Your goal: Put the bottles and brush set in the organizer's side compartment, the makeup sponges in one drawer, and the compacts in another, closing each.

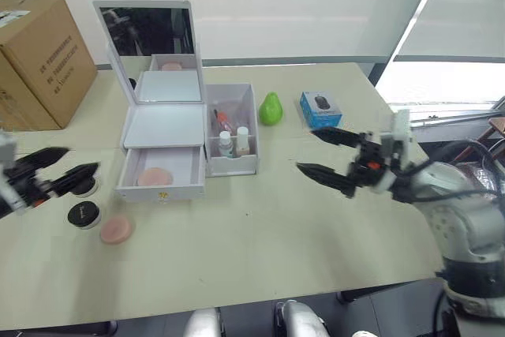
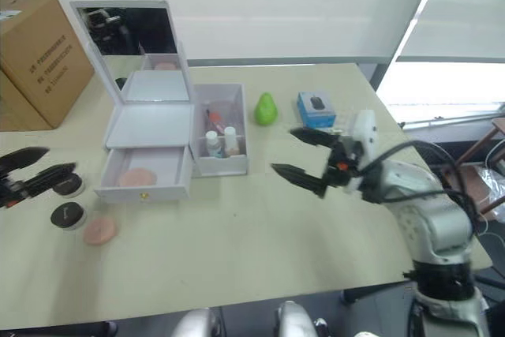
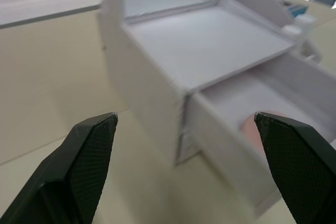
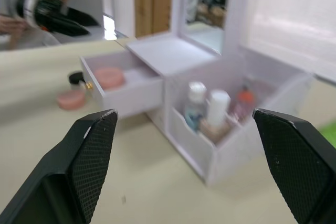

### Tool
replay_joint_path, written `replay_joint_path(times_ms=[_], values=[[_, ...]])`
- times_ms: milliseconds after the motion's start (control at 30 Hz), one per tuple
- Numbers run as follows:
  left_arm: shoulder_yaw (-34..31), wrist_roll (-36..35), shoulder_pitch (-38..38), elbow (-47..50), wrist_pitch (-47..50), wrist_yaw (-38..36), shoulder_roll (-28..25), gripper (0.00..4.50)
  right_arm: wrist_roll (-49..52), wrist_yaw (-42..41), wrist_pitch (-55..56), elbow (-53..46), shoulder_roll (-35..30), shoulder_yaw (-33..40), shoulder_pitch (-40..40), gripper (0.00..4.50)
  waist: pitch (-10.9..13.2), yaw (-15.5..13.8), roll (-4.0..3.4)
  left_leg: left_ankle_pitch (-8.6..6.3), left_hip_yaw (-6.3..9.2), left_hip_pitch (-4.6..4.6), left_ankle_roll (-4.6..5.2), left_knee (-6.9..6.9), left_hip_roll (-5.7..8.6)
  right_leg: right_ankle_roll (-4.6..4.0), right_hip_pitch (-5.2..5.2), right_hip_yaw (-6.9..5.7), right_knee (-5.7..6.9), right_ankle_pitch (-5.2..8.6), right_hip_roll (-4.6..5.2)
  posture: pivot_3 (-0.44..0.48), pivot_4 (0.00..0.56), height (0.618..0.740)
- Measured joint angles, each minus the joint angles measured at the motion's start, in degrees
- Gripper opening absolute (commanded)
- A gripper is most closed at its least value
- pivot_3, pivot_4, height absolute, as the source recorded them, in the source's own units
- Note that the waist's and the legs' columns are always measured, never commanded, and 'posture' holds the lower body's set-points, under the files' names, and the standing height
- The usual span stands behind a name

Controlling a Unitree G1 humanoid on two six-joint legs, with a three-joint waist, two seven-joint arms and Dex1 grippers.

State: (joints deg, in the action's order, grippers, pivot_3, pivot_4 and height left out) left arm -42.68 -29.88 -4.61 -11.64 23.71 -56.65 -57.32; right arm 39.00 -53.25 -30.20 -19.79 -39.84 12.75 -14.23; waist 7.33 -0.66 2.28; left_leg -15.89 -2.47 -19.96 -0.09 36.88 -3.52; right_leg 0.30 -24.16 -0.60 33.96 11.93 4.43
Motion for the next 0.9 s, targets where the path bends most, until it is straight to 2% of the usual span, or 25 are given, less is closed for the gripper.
replay_joint_path(times_ms=[100,167,300,433,500,733,800,900], values=[[-4.33,3.47,-5.00,-7.61,-6.45,-0.14,-0.48,4.49,-1.79,-0.53,2.04,-0.13,-2.68,4.69,7.85,4.50,0.00,-0.15,0.01,-0.05,-0.15,0.08,-0.08,-0.04,-0.23,0.00,-0.12,-0.18,-0.19,0.04,0.03,0.000,0.150,0.740],[-7.48,6.31,-9.02,-14.65,-11.30,0.47,-1.11,4.49,-4.66,-0.79,4.66,1.50,-3.73,7.47,13.94,4.50,0.00,-0.35,0.03,-0.28,-0.31,0.09,-0.48,-0.08,-0.31,0.01,-0.14,-0.21,-0.29,0.06,0.13,0.000,0.150,0.740],[-10.98,8.92,-10.60,-27.11,-20.05,3.69,-2.52,4.49,-7.64,-1.64,9.42,6.97,-3.74,11.24,20.22,4.50,0.05,-0.73,0.13,-0.44,-0.59,0.02,-0.76,-0.32,-0.33,0.02,-0.28,-0.48,-0.38,0.07,0.52,0.000,0.150,0.740],[-13.29,9.53,-10.65,-39.20,-27.66,5.44,-6.26,4.49,-9.80,-2.23,14.70,15.70,-3.04,14.27,23.03,4.50,0.06,-0.91,0.14,-0.47,-0.73,-0.02,-0.80,-0.45,-0.35,0.03,-0.28,-1.42,-0.40,0.07,1.29,0.000,0.150,0.740],[-13.04,9.50,-9.59,-40.59,-29.26,4.53,-6.42,4.49,-10.20,-2.64,16.12,17.21,-2.42,14.11,22.77,4.50,0.07,-0.93,0.09,-0.48,-0.84,-0.01,-0.81,-0.69,-0.33,0.04,-0.32,-1.86,-0.46,0.07,1.67,0.000,0.150,0.740],[-11.47,9.43,-9.08,-40.03,-30.51,3.50,-5.73,4.49,-10.66,-1.89,17.72,18.11,-0.69,12.56,19.60,4.50,0.06,-0.54,0.08,-0.47,-0.86,0.16,-0.80,-0.70,-0.40,0.07,-0.13,-2.33,-0.38,0.05,1.72,0.000,0.150,0.740],[-11.38,8.61,-9.88,-36.25,-30.03,3.29,-3.25,4.49,-10.47,-1.35,16.92,16.81,-0.12,11.25,18.05,4.50,0.04,-0.36,0.00,-0.47,-0.87,0.18,-0.80,-0.73,-0.40,0.07,-0.13,-2.33,-0.38,0.04,1.73,0.000,0.150,0.740],[-10.86,5.87,-12.29,-26.58,-27.25,2.58,3.47,4.49,-8.28,-0.16,13.90,12.42,1.20,8.26,14.10,4.50,0.04,-0.03,-0.05,-0.46,-0.88,0.21,-0.80,-0.76,-0.42,0.09,-0.11,-2.34,-0.34,0.04,1.75,0.000,0.150,0.740]])
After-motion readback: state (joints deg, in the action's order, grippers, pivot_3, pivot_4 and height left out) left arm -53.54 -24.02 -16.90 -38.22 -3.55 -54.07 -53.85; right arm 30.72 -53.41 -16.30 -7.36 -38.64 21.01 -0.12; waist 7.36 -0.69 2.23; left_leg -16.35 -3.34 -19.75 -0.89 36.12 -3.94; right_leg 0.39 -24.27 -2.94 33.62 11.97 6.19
